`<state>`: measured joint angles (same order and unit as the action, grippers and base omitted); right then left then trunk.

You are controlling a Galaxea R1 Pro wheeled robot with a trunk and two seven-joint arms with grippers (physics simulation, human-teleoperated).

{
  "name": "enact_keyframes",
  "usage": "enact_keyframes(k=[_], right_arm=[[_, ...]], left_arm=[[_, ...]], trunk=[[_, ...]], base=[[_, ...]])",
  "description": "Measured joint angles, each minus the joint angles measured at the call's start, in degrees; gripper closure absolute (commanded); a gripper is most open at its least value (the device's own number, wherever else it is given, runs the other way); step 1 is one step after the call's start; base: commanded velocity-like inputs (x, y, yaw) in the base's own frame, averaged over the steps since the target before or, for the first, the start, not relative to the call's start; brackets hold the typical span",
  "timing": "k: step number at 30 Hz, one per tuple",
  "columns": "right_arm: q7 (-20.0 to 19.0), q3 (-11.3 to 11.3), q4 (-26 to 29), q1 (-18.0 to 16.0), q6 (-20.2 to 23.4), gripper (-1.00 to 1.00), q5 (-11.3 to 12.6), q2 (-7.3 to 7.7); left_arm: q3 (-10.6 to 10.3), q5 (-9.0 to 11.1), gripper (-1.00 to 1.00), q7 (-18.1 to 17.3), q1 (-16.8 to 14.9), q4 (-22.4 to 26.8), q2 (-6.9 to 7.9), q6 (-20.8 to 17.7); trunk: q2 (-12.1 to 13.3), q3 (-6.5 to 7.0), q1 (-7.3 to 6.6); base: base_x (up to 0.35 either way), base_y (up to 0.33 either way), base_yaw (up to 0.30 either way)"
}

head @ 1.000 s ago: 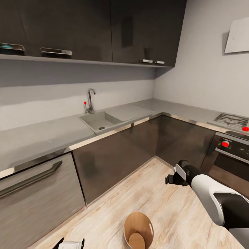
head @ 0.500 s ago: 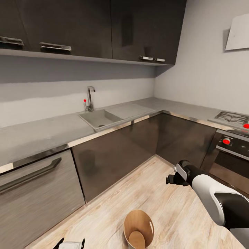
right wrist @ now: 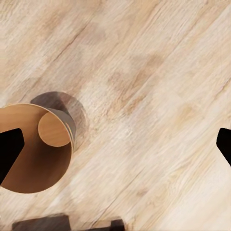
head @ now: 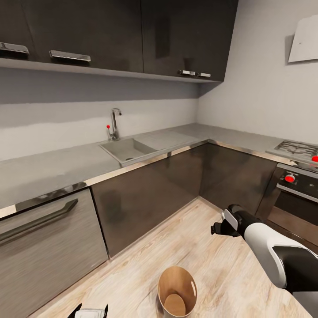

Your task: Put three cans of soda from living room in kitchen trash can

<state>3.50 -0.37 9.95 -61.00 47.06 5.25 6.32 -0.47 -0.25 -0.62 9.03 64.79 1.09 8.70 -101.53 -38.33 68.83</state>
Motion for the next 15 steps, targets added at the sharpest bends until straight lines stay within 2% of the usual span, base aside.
enact_keyframes(k=[6,15], right_arm=[[-0.6,0.2,0.32,0.07,-0.18,-1.0,-0.06,-0.08],[-0.76,0.24,0.62,0.09,-0.29,-1.0,-0.09,0.2]], left_arm=[[0.03,-0.02,-1.0,0.08,0.02,-0.07,-0.02,0.07],[0.03,-0.02,-1.0,0.09,0.01,-0.1,-0.03,0.02]], trunk=[[0.0,-0.01,0.0],[0.0,-0.38,0.0]], base=[[0.0,0.0,0.022],[-0.022,0.021,0.151]])
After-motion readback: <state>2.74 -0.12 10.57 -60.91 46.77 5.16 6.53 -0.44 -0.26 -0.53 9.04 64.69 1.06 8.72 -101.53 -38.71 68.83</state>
